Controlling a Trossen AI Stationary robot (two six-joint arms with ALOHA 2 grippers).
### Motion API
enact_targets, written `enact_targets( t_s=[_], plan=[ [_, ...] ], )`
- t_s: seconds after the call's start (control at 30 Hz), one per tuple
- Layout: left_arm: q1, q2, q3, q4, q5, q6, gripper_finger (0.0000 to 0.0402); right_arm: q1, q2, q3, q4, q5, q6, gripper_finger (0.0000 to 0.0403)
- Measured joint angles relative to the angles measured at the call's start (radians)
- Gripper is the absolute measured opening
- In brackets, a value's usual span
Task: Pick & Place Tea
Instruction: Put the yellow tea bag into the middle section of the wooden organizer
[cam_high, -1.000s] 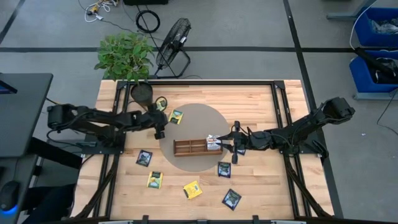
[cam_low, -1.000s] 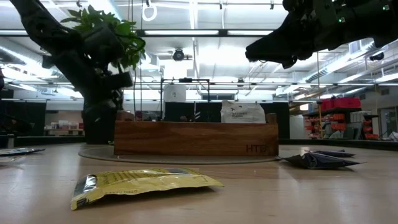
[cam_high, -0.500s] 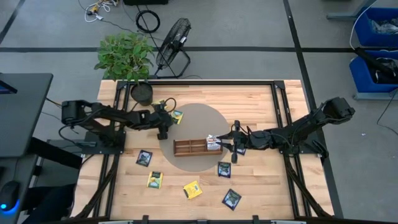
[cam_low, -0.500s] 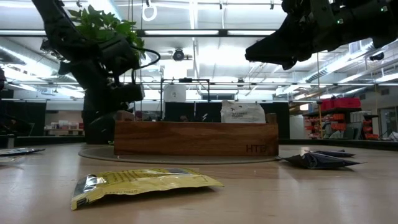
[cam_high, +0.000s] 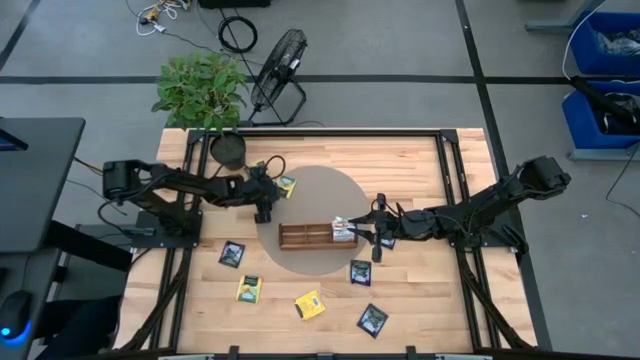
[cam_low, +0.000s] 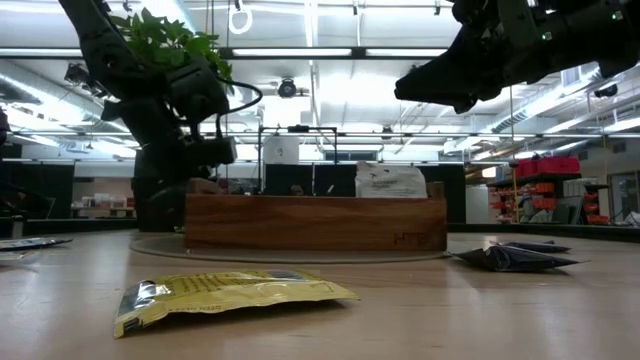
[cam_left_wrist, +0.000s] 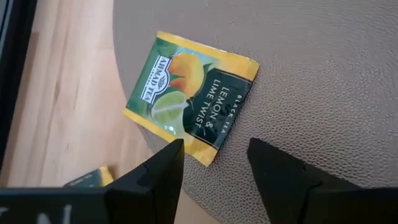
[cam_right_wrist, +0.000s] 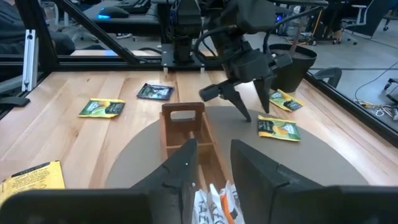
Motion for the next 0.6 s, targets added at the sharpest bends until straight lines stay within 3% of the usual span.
enact_targets(
  t_s=[0.27,0.6],
  plan=[
    [-0.077,-0.007,-0.002,-0.006,-0.021,-0.022,0.0192,0.0,0.0,0.0,-0.015,0.001,0.009,0.0105],
    [-0.081,-0.05,0.057,-0.089,-0.056,0.038,0.0192,0.0,0.0,0.0,-0.02,0.001,0.025,0.0105]
  ],
)
